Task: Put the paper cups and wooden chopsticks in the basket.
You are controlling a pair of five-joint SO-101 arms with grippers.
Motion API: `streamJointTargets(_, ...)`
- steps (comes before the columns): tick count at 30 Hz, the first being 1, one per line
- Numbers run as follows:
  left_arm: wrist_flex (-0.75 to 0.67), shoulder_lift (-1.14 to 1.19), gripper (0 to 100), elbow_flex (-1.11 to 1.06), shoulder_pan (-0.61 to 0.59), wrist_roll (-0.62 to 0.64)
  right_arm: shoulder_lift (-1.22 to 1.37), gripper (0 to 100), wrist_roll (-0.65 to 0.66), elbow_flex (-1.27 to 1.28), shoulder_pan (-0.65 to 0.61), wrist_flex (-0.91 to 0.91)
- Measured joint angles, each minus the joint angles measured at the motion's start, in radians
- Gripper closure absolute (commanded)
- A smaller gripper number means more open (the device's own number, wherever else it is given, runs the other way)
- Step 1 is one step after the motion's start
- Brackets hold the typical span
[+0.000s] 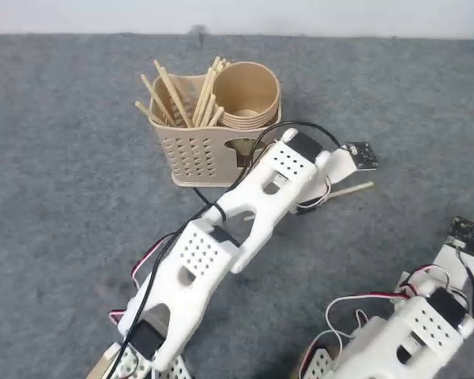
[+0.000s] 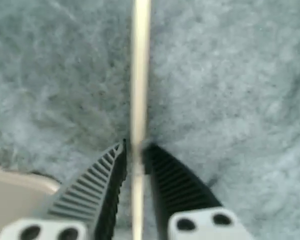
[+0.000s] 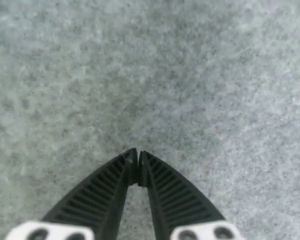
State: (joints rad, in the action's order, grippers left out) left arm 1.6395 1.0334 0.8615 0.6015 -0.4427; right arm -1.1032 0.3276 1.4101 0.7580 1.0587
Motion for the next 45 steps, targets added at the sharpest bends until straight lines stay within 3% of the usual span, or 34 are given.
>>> streamJointTargets(6, 0.078, 0.075, 99, 0.143, 0.012, 0.055, 0.000, 98.7, 0.000, 0.000, 0.000, 0.000)
streamJointTargets(15, 0.081, 0.048, 99, 0.097, 0.011, 0.152, 0.000, 98.7, 0.000, 0.000, 0.000, 0.000)
streamJointTargets(25, 0.078, -0.241, 99, -0.233, 0.006, 0.172, 0.002, 98.7, 0.000, 0.023, -0.035, -0.005)
streamJointTargets(34, -0.057, -0.559, 99, -0.614, 0.009, 0.172, 0.002, 98.7, 0.000, 0.023, -0.035, -0.005)
streamJointTargets(45, -0.172, -0.950, 99, -0.984, 0.143, 0.104, 0.002, 98.7, 0.000, 0.023, -0.035, -0.005)
